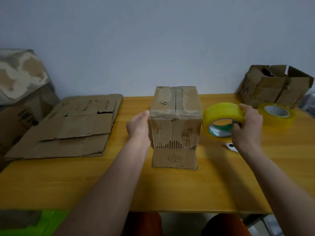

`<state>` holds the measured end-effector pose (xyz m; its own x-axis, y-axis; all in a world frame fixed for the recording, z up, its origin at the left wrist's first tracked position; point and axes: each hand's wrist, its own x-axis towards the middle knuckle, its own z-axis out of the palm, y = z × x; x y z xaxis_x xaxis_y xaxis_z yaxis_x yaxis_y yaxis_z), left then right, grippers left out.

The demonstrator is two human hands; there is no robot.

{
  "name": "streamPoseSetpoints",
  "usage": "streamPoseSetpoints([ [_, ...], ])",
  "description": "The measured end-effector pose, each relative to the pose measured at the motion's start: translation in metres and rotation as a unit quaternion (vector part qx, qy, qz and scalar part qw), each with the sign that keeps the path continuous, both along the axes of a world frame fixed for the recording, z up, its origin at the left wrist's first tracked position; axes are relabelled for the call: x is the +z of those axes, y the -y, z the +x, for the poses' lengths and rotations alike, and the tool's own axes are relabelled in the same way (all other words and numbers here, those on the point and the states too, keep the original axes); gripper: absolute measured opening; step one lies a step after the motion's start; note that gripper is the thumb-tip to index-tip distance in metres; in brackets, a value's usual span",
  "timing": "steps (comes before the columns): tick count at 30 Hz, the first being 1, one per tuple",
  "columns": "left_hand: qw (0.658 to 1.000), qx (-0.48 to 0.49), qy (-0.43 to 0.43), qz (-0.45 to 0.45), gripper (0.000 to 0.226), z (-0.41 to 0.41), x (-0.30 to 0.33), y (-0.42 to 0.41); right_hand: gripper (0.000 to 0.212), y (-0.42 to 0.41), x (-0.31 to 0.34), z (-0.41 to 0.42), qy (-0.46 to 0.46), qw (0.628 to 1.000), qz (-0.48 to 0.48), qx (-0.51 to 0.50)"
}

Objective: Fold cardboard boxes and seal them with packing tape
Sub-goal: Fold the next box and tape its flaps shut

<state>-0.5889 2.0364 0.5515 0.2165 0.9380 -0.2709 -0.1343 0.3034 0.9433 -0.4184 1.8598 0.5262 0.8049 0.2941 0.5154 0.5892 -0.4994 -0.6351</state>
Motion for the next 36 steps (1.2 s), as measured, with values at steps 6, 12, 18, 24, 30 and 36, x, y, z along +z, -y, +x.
streamPoseSetpoints([
  [6,0.861,-0.043,-0.323,0.390,0.040,-0.009,-0.006,-0.014,0.049,0.001,0.000,-0.011,-0.020,0.999,-0.008,0.030],
  [12,0.658,-0.160,-0.603,0.420,0.061,0.010,0.026,-0.032,0.041,0.003,0.007,-0.050,-0.107,0.966,0.001,0.236],
  [18,0.568,-0.258,-0.609,0.490,0.070,0.030,0.036,-0.007,0.021,0.010,0.014,-0.050,-0.357,0.842,0.090,0.394],
  [24,0.572,-0.364,-0.569,0.466,0.097,0.038,0.040,-0.025,0.030,0.012,0.010,-0.045,-0.414,0.788,0.053,0.453],
  [30,0.591,-0.398,-0.537,0.453,0.099,0.047,0.041,-0.040,0.037,0.018,-0.049,0.021,-0.162,0.932,-0.321,0.048],
  [36,0.632,-0.442,-0.480,0.417,0.100,0.051,0.042,-0.048,0.031,0.023,-0.075,0.027,-0.113,0.934,-0.333,0.068],
])
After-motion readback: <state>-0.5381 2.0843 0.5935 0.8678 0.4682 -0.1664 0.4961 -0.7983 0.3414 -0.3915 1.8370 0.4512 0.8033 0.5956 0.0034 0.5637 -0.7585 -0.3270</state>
